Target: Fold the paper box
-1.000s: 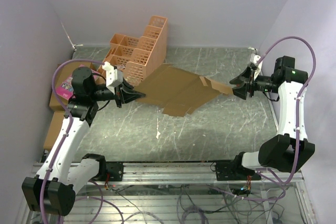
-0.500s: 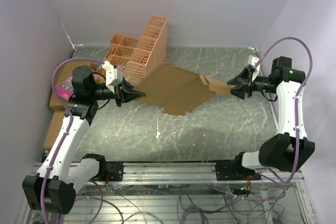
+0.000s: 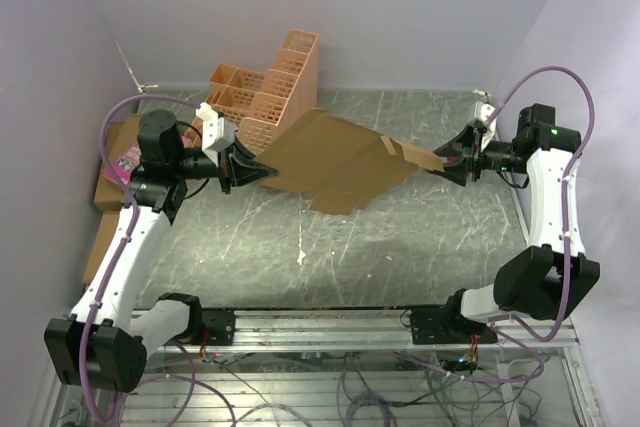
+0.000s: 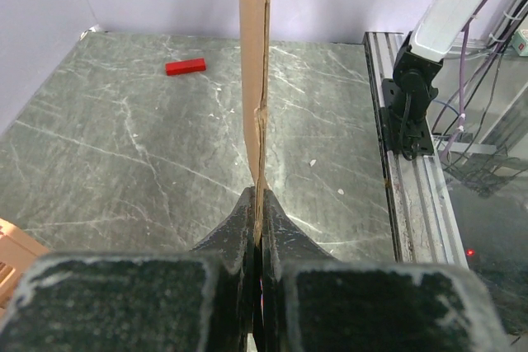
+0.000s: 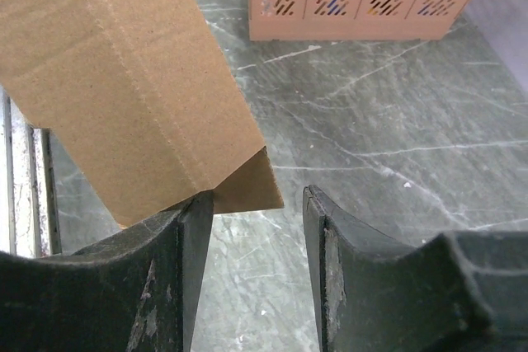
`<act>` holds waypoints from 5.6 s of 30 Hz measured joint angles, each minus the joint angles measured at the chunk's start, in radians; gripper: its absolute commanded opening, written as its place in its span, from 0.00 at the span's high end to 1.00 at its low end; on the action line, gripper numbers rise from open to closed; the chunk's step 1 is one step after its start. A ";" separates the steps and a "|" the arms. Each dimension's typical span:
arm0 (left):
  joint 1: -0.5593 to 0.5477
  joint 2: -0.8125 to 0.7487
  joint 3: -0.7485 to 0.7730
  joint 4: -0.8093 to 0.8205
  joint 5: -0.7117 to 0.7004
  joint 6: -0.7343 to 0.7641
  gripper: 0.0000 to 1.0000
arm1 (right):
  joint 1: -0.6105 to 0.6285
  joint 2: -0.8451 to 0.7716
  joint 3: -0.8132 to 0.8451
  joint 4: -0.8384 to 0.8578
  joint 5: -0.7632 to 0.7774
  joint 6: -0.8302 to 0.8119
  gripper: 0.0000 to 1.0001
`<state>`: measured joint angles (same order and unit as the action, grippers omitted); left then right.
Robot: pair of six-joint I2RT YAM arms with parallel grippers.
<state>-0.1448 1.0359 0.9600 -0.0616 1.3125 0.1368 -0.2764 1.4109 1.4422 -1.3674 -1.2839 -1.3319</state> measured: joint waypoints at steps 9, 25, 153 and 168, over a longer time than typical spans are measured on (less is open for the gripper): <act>0.004 0.064 0.111 -0.118 0.022 0.074 0.93 | -0.003 0.013 0.094 -0.007 0.016 -0.007 0.48; 0.087 0.101 0.200 0.186 -0.068 -0.242 0.93 | -0.076 -0.084 0.333 0.592 0.652 0.510 0.37; 0.186 0.410 0.330 1.536 -0.058 -1.581 0.93 | 0.029 0.005 0.229 1.759 -0.042 2.251 0.23; 0.082 0.169 0.237 0.946 -0.348 -0.947 0.93 | -0.051 -0.275 -0.065 0.966 0.023 0.965 0.08</act>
<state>-0.0631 1.2045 1.1965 0.8845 0.9649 -0.8104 -0.3279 1.1362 1.3773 -0.4019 -1.2613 -0.3672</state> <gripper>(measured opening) 0.070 0.902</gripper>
